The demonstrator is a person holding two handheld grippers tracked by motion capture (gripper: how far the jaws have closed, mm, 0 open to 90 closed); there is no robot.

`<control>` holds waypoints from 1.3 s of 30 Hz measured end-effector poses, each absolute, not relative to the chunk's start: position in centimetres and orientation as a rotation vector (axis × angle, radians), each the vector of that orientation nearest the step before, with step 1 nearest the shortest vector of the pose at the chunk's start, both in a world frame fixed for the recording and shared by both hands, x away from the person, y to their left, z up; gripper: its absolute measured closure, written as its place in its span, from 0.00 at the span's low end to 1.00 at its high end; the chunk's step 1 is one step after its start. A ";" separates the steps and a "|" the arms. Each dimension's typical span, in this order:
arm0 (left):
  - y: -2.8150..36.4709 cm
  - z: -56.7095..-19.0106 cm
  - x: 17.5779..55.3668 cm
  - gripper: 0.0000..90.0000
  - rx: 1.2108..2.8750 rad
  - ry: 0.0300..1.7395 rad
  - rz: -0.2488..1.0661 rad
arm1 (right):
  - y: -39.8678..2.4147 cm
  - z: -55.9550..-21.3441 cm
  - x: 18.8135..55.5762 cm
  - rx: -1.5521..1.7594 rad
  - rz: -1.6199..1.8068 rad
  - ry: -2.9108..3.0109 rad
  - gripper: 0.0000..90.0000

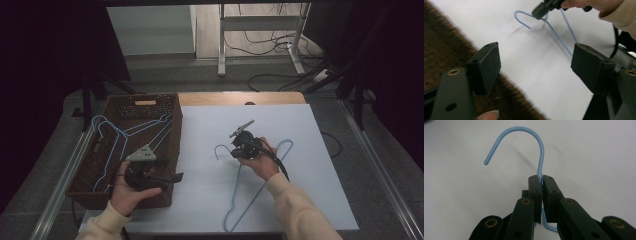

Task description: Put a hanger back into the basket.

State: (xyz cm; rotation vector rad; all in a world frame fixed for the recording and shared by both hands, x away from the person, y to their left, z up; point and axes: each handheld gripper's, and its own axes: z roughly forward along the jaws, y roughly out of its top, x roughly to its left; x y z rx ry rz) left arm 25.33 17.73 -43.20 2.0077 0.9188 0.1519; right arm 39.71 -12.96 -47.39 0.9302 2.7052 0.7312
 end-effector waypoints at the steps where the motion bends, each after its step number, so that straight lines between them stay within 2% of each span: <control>1: 17.3 -43.0 25.3 0.26 2.016 0.906 0.150 | -13.2 -47.2 39.5 0.940 0.746 2.691 0.96; 6: 15.0 -42.5 25.1 0.26 2.035 0.865 0.125 | -14.0 -46.3 38.8 0.941 0.808 2.650 0.96; 12: 11.8 -43.1 25.7 0.27 2.056 0.844 0.033 | -15.1 -45.5 38.1 0.962 0.872 2.609 0.96; 19: 6.9 -45.0 26.8 0.27 2.122 0.845 -0.056 | -15.8 -45.0 37.5 0.998 0.911 2.567 0.96; 26: 3.8 -47.6 28.6 0.30 2.130 0.895 -0.155 | -16.3 -44.6 37.1 1.002 0.934 2.544 0.96; 36: 1.4 -51.0 30.3 0.42 2.103 0.968 -0.237 | -16.6 -44.4 36.9 1.018 0.953 2.527 0.96; 39: 1.3 -51.3 30.7 0.53 2.090 0.980 -0.252 | -16.7 -44.3 36.9 1.023 0.959 2.524 0.96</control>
